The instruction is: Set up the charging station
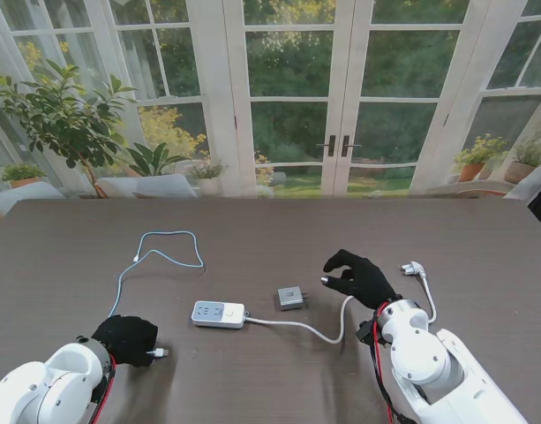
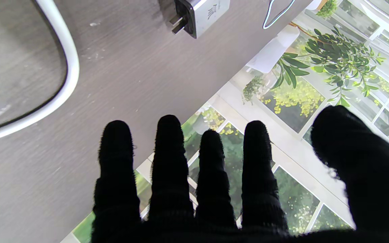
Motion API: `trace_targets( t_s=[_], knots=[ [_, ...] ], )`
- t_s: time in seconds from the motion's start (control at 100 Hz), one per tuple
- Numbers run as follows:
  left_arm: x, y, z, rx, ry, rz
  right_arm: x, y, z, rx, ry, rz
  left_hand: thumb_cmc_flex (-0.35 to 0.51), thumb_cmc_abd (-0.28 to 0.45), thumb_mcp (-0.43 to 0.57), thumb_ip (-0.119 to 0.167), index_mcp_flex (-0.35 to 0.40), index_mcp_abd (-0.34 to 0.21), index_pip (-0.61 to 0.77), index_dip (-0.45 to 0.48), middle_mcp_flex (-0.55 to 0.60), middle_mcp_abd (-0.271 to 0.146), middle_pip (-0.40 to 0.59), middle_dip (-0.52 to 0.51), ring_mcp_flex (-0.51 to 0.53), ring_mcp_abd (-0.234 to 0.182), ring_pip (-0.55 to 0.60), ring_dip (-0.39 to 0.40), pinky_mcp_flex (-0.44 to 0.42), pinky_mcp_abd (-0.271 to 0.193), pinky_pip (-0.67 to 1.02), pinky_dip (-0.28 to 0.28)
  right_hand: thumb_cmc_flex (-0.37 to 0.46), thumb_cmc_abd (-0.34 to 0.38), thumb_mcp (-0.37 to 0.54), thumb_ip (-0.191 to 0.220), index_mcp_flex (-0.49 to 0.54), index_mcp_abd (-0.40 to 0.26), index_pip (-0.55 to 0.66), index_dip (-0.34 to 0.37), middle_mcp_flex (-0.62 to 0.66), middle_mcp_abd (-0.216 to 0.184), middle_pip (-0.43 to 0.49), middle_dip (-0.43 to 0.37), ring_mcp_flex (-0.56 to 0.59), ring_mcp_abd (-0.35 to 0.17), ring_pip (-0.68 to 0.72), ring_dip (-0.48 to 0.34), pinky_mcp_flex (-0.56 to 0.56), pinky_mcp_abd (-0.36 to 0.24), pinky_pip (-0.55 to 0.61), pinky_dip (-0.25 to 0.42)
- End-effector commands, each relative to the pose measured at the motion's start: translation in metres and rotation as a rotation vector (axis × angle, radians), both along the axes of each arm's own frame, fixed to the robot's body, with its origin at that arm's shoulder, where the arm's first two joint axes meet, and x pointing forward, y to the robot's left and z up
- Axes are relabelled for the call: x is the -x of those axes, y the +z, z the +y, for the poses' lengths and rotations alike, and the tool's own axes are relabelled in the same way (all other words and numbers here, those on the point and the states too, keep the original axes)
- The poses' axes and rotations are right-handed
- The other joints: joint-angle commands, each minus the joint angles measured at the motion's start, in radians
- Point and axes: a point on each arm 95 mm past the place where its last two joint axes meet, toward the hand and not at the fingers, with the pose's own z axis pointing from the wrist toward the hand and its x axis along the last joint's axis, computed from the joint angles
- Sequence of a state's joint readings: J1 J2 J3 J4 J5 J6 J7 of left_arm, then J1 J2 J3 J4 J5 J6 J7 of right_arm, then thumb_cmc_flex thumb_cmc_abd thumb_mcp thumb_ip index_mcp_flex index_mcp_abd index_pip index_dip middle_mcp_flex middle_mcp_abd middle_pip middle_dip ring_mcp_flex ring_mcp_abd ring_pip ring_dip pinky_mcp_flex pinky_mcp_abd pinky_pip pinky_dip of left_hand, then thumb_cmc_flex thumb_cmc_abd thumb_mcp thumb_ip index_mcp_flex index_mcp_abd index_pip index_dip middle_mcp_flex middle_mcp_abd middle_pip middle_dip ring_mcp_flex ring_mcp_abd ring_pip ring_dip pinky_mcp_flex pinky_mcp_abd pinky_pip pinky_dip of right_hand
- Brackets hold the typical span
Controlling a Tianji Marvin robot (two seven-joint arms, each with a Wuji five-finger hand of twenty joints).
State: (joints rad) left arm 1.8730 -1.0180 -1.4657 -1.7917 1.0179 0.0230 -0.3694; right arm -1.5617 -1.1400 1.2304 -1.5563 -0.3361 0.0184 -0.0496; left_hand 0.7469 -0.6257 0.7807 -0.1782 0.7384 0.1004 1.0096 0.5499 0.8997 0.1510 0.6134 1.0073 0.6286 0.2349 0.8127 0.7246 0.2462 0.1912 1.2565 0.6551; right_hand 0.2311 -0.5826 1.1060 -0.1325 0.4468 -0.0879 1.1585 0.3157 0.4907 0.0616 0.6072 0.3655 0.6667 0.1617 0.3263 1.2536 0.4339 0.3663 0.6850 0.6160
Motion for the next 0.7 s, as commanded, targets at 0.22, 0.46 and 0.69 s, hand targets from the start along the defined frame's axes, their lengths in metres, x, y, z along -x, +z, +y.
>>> trace_targets(
  t_s=[0.22,0.46,0.69],
  knots=[
    [-0.001,-0.009,-0.003,0.038,0.011,0.029,0.001,-0.003,0.004,-0.010,0.014,0.019,0.060,0.047,-0.019,-0.026,0.025,-0.038,0.050,-0.031,0.085,-0.025,-0.009,0.072,0.059,0.025,0.051,0.011,0.033,0.036,0.071,0.026,-0.027,0.027,-0.013,0.015,0.012,0.002,-0.348,-0.005,0.020,0.002,-0.018,-0.004,-0.004,-0.006,-0.025,-0.898,0.011,0.022,-0.037,0.021],
    [-0.003,-0.013,-0.005,0.101,0.043,0.012,0.001,-0.004,0.004,-0.015,0.014,0.024,0.083,0.122,-0.037,-0.017,0.068,-0.049,0.069,-0.046,0.137,-0.030,-0.025,0.053,0.110,0.040,0.050,-0.004,0.061,0.059,0.084,0.031,-0.026,0.030,-0.015,0.015,0.009,0.005,-0.349,-0.006,0.021,0.002,-0.018,-0.004,-0.003,-0.004,-0.025,-0.898,0.011,0.022,-0.040,0.025],
    [-0.003,-0.016,-0.006,0.197,0.086,0.002,0.000,-0.005,0.004,-0.020,0.017,0.027,0.123,0.137,-0.042,-0.020,0.077,-0.065,0.020,-0.060,0.160,-0.029,-0.140,-0.026,0.138,0.045,-0.079,-0.086,0.050,0.094,-0.023,-0.023,-0.027,0.034,-0.017,0.015,0.003,0.007,-0.348,-0.005,0.022,0.001,-0.018,-0.004,-0.001,-0.005,-0.025,-0.897,0.012,0.021,-0.041,0.028]
  ],
)
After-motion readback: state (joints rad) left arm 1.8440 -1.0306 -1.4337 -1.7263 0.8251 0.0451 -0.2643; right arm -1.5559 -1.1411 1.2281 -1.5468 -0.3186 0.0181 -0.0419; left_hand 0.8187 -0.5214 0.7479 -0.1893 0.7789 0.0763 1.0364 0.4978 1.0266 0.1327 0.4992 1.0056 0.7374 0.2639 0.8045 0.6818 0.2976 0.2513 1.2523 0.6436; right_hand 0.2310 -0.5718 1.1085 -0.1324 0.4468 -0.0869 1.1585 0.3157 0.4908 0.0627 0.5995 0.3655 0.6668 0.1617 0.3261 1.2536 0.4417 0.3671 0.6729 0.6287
